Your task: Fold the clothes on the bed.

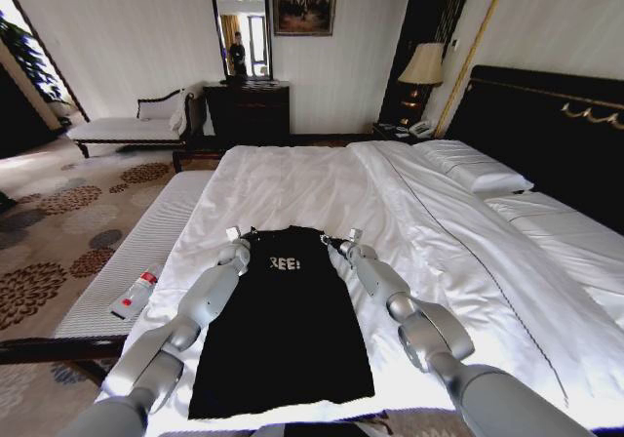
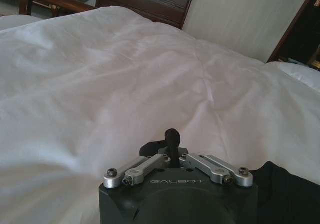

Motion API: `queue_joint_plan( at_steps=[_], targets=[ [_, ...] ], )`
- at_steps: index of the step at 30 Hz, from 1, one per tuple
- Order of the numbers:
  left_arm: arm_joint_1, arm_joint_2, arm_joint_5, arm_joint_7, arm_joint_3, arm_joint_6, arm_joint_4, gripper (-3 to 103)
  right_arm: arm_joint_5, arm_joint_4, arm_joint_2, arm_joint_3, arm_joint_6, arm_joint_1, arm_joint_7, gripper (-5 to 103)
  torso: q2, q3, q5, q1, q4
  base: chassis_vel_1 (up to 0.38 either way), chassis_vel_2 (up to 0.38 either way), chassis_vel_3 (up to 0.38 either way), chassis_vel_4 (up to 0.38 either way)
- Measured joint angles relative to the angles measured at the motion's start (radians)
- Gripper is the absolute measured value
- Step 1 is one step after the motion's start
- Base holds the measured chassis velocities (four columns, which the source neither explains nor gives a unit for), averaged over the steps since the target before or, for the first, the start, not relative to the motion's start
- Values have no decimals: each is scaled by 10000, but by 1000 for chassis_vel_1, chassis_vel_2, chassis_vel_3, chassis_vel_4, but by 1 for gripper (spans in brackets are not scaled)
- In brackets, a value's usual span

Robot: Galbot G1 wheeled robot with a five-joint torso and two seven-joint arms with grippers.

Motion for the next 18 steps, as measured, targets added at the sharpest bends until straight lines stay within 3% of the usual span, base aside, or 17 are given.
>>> queue_joint_plan(
  at_steps=[3,5,13,18],
  targets=[
    [19,-4,1,-53,15,-13,-58,2,5,39,-3,-30,27,-19,75,5,0,0,0,0,-2,0,0,0,0],
    [19,-1,1,-61,23,-21,-63,2,42,77,-10,-60,28,-24,161,2,0,0,0,0,-1,0,0,0,0],
    [37,24,3,-97,20,-64,-216,2,351,495,-209,-464,159,-167,366,0,0,0,0,0,-1,0,0,0,0],
    [46,119,-127,-188,16,-35,-462,2,1098,1396,-504,-972,165,-364,710,0,0,0,1,0,-1,0,0,0,0]
  ],
)
